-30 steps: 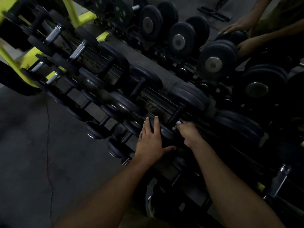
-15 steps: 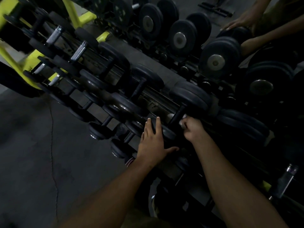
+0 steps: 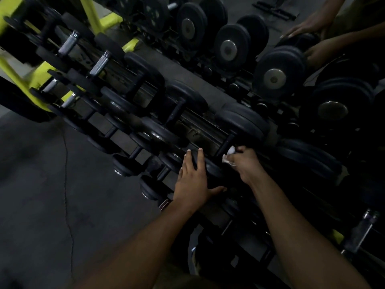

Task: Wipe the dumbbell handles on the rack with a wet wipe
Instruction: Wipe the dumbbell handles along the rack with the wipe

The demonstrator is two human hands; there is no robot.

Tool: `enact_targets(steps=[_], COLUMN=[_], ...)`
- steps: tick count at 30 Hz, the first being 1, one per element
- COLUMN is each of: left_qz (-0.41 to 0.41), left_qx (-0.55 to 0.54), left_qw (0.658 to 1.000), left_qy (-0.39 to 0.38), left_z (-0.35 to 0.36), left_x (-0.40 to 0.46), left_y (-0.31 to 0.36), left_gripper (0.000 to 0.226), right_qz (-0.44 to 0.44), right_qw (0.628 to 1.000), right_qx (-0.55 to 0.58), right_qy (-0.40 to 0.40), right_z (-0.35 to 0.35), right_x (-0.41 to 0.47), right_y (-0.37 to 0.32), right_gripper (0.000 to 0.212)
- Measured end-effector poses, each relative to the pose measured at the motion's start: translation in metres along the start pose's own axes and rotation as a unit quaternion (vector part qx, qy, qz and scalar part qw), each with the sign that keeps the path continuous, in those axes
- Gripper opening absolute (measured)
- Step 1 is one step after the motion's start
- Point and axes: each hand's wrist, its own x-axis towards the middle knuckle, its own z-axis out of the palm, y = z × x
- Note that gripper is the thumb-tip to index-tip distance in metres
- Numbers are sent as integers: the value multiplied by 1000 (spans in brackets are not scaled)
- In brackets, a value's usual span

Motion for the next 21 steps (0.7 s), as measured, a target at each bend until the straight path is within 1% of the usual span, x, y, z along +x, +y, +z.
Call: enact_targets(steps=[1, 2, 4, 6, 7, 9, 11, 12, 13, 15, 16, 17, 19, 21], left_qz=[0, 1, 0, -1, -1, -1, -1, 0, 2, 1, 0, -1, -3, -2], left_qx=[-2, -3, -6, -8, -9, -9, -9, -10, -11, -12, -10, -8, -9, -7], left_qw=[1000, 1000, 1000, 1000, 1000, 1000, 1000, 1000, 1000, 1000, 1000, 1000, 1000, 1000], left_qy=[0, 0, 1, -1, -1, 0, 0, -1, -1, 1, 2, 2, -1, -5], left_z=[0, 0, 0, -1, 0, -1, -1, -1, -1, 0, 1, 1, 2, 2], left_x=[0, 1, 1, 0, 0, 0, 0, 0, 0, 1, 1, 1, 1, 2], left_y=[0, 0, 0, 0, 0, 1, 1, 1, 1, 1, 0, -1, -1, -1], left_gripper=[136, 136, 136, 136, 136, 136, 137, 137, 137, 136, 136, 136, 136, 136], right_qz=[-15, -36, -96, -141, -153, -170, -183, -195, -224, -302, -332, -347, -356, -354], right_qw=[1000, 999, 991, 977, 971, 956, 945, 939, 925, 882, 865, 859, 855, 846], right_qx=[18, 7, -76, -154, -182, -237, -269, -285, -306, -349, -357, -355, -359, -392], right_qy=[17, 38, 56, 29, 11, -13, -23, -12, 19, 96, 116, 122, 114, 73], right_z=[1, 3, 8, 13, 14, 12, 9, 7, 7, 7, 8, 11, 14, 12], right_x=[-2, -5, -10, -15, -17, -17, -13, -10, -4, 3, 2, -1, -10, -11], right_y=[2, 2, 0, -1, -2, -4, -5, -6, -6, -6, -7, -5, -2, -1], right_gripper=[23, 25, 21, 11, 9, 11, 12, 12, 13, 19, 24, 29, 31, 31])
